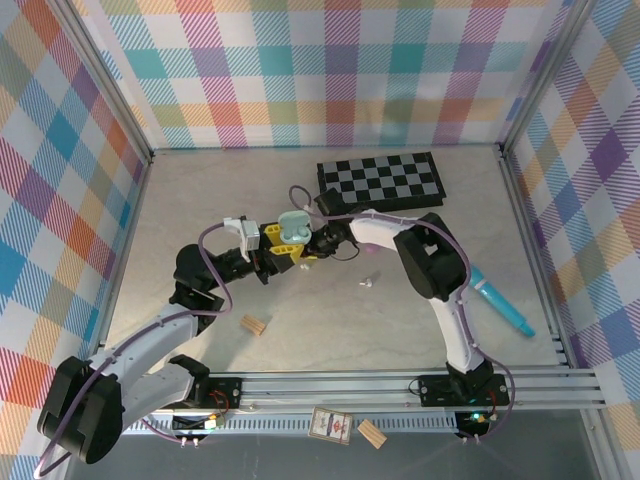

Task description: Insert the wireless bluetooth earbuds into the charging case

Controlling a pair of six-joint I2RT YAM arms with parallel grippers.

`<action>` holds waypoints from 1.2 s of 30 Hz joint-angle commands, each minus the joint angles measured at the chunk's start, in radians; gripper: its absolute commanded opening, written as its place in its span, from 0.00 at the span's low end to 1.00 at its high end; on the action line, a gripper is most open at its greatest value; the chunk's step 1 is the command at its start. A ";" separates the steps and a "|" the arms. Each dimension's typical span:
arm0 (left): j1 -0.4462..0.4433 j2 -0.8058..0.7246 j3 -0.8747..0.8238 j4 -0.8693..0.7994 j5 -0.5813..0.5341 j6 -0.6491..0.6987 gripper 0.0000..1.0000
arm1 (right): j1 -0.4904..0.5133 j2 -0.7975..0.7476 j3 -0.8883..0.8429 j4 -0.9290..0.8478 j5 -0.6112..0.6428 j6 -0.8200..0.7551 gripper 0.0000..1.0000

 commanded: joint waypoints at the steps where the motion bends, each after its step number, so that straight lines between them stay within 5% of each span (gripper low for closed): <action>1: 0.006 -0.014 0.017 0.010 0.007 0.021 0.28 | 0.015 -0.055 -0.078 -0.053 -0.061 -0.032 0.44; 11: 0.005 -0.025 0.022 -0.002 0.008 0.020 0.28 | 0.043 -0.242 -0.317 0.040 -0.032 0.006 0.43; 21: 0.033 -0.033 0.003 0.029 -0.058 -0.010 0.25 | 0.108 -0.355 -0.293 -0.101 0.324 -0.164 0.46; 36: 0.062 -0.086 -0.001 0.074 -0.072 -0.046 0.26 | 0.108 -0.025 0.036 -0.165 0.135 -0.178 0.46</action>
